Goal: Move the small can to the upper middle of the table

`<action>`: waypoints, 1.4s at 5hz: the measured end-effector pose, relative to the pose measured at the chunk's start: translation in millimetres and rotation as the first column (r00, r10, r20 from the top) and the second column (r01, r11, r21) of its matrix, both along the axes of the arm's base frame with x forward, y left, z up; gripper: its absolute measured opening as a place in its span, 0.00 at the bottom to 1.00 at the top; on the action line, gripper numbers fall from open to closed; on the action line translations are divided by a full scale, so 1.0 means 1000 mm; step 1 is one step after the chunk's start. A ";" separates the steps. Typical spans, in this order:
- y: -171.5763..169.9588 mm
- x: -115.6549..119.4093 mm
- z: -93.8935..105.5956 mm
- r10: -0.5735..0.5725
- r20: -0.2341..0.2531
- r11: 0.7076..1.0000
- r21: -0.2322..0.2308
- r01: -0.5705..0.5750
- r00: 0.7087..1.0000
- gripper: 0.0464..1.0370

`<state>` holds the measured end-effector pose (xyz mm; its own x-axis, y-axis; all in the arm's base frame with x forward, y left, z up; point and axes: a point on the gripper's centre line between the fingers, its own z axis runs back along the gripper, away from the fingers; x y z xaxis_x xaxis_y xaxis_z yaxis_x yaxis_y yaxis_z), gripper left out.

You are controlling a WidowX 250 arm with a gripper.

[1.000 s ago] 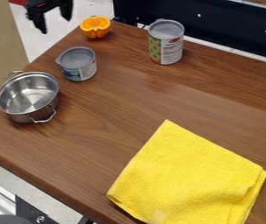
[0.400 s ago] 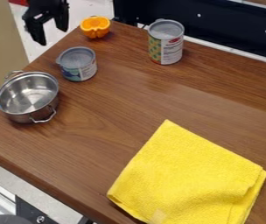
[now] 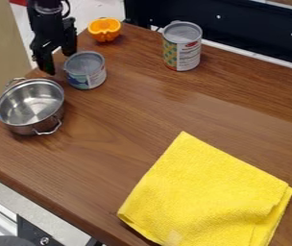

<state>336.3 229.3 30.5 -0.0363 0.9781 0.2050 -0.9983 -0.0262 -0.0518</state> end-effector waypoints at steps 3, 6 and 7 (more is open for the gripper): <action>-0.039 0.001 0.003 0.008 0.038 1.000 0.000 -0.008 0.999 0.96; -0.076 0.002 0.001 0.026 0.037 1.000 0.001 -0.026 0.999 0.96; -0.090 0.004 -0.002 0.070 0.034 0.998 -0.009 -0.070 0.997 0.96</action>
